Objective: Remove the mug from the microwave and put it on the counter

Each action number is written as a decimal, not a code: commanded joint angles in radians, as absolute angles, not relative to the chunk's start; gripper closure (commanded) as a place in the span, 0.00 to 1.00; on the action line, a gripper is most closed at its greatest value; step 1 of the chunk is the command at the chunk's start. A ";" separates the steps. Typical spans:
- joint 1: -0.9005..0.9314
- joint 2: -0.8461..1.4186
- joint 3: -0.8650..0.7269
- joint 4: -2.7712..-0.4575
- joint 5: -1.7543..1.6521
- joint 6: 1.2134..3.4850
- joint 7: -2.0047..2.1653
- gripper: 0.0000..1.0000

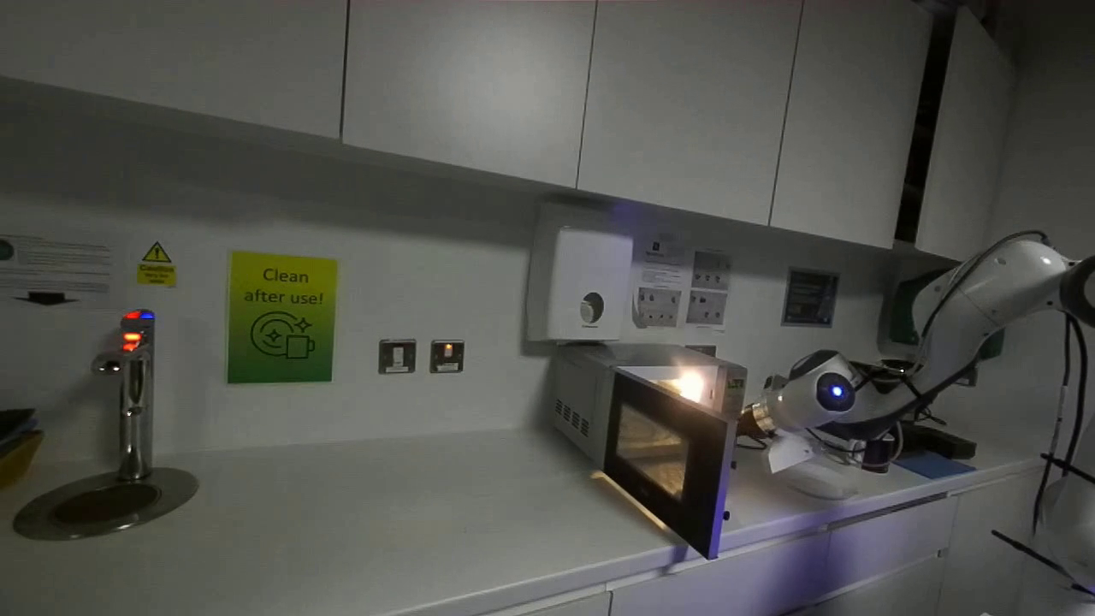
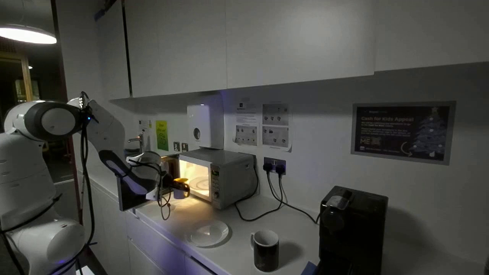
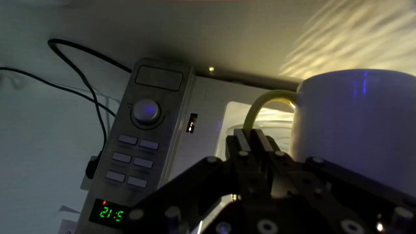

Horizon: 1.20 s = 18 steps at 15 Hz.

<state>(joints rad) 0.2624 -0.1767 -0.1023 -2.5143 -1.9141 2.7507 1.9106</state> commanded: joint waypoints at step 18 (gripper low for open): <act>0.269 -0.116 -0.108 -2.512 -2.175 2.787 2.214 0.98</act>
